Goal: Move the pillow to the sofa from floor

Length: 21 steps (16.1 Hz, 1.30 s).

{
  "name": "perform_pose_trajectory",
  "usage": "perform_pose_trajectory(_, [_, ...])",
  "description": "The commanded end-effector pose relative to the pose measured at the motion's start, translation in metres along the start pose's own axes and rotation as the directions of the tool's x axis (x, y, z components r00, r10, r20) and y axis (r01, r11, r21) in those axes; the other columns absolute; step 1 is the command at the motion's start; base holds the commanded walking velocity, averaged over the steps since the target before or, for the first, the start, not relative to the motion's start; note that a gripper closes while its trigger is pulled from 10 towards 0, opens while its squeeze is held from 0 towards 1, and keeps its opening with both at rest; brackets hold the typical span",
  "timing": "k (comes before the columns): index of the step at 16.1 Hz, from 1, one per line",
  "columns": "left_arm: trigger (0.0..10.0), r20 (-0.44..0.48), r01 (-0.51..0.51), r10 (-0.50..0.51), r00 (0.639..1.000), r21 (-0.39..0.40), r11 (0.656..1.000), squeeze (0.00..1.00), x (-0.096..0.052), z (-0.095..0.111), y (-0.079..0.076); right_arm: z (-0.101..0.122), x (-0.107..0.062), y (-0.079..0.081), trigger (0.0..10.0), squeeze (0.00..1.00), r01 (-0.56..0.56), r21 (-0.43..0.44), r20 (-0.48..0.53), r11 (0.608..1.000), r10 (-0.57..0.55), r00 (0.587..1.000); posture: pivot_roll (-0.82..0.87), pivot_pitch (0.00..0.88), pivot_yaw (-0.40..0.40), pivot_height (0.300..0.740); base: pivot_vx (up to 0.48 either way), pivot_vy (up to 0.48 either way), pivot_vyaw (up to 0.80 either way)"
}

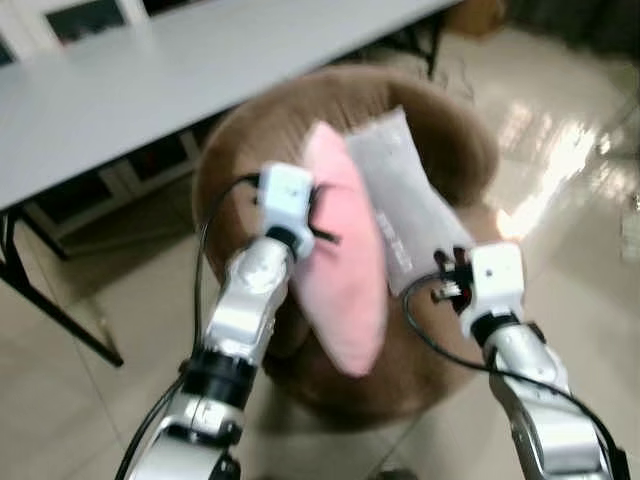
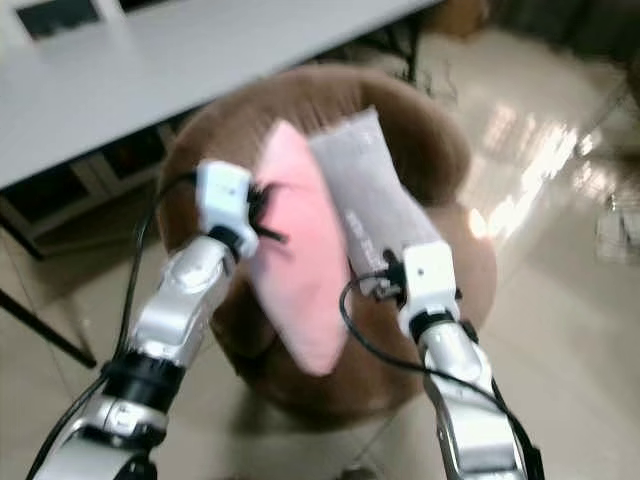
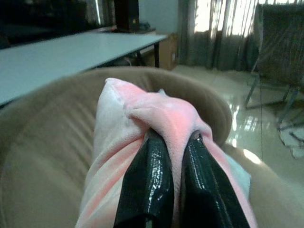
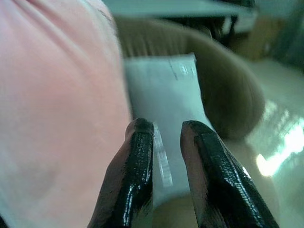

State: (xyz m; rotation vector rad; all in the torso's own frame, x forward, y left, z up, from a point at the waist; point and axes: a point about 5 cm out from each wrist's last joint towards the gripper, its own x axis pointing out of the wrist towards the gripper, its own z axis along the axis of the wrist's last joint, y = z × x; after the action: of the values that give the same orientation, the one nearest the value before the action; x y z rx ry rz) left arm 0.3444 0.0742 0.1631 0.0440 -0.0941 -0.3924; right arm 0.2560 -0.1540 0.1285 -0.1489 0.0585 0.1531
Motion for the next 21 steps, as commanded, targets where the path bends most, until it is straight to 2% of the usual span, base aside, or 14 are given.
perform_pose_trajectory(1, [10.0, 0.046, 0.02, -0.022, 0.999, 0.029, 0.999, 0.0, 0.001, 0.008, 0.008, 0.004, 0.0, 0.006, 10.0, 0.0, -0.023, 0.005, 0.017, 1.0, 0.023, 1.0, -0.08, 0.061, 0.039, 0.74, 0.0, 0.0, 0.0])
perform_pose_trajectory(3, [10.0, 0.043, 0.106, -0.108, 0.993, 0.041, 0.993, 0.0, 0.005, 0.003, -0.004, 0.004, -0.001, 0.007, 10.0, 0.0, -0.025, 0.007, 0.014, 1.0, 0.025, 1.0, -0.08, 0.066, 0.043, 0.74, 0.0, 0.0, 0.0])
perform_pose_trajectory(4, [10.0, 0.038, 0.113, -0.114, 0.993, 0.041, 0.993, 0.0, 0.007, 0.002, -0.006, 0.004, -0.001, 0.008, 10.0, 0.0, -0.026, 0.008, 0.014, 1.0, 0.026, 1.0, -0.08, 0.067, 0.043, 0.74, 0.0, 0.0, 0.0])
perform_pose_trajectory(7, [10.0, -0.061, 0.061, -0.058, 0.996, 0.059, 0.996, 0.0, 0.027, -0.01, -0.013, 0.003, -0.003, 0.01, 10.0, 0.0, -0.04, 0.013, 0.011, 0.999, 0.04, 0.999, -0.09, 0.078, 0.051, 0.74, 0.0, 0.0, 0.0])
perform_pose_trajectory(10, [10.0, -0.157, 0.034, -0.019, 0.987, 0.097, 0.995, 0.0, 0.038, -0.021, -0.018, 0.002, -0.007, 0.014, 10.0, 0.0, -0.048, 0.013, 0.002, 0.999, 0.048, 0.999, -0.12, 0.098, 0.07, 0.74, 0.0, 0.0, 0.0])
perform_pose_trajectory(11, [10.0, -0.211, 0.03, -0.007, 0.977, 0.106, 0.994, 1.0, 0.041, -0.026, -0.015, 0.001, -0.011, 0.017, 10.0, 0.0, -0.046, 0.014, -0.002, 0.999, 0.046, 0.999, -0.15, 0.106, 0.084, 0.74, 0.0, 0.0, 0.0])
perform_pose_trajectory(13, [10.0, -0.242, 0.01, 0.022, 0.97, 0.128, 0.992, 1.0, 0.042, -0.028, -0.007, 0.002, -0.014, 0.018, 10.0, 0.0, -0.043, 0.014, -0.003, 0.999, 0.043, 0.999, -0.16, 0.109, 0.087, 0.74, 0.0, 0.0, 0.0])
perform_pose_trajectory(16, [10.0, -0.214, -0.068, 0.107, 0.971, 0.184, 0.981, 1.0, 0.045, -0.018, 0.016, 0.001, -0.018, 0.016, 10.0, 0.0, -0.036, 0.01, -0.01, 0.999, 0.036, 0.999, -0.17, 0.116, 0.084, 0.74, 0.0, 0.0, 0.0])
perform_pose_trajectory(19, [10.0, -0.183, -0.128, 0.17, 0.968, 0.222, 0.967, 1.0, 0.045, -0.01, 0.033, 0.001, -0.017, 0.017, 10.0, 0.0, -0.039, 0.008, -0.01, 0.999, 0.039, 0.999, -0.16, 0.117, 0.078, 0.74, 0.0, 0.0, 0.0])
perform_pose_trajectory(20, [10.0, -0.086, -0.244, 0.274, 0.958, 0.259, 0.935, 1.0, 0.045, 0.006, 0.054, 0.004, -0.015, 0.018, 10.0, 0.0, -0.042, 0.013, 0.004, 0.999, 0.042, 0.999, -0.15, 0.108, 0.072, 0.74, 0.0, 0.0, 0.0])
perform_pose_trajectory(21, [10.0, -0.008, -0.316, 0.329, 0.944, 0.259, 0.913, 0.0, 0.044, 0.019, 0.066, 0.006, -0.014, 0.019, 10.0, 0.0, -0.036, 0.011, 0.019, 0.999, 0.035, 0.999, -0.15, 0.099, 0.069, 0.74, 0.0, 0.0, 0.0])
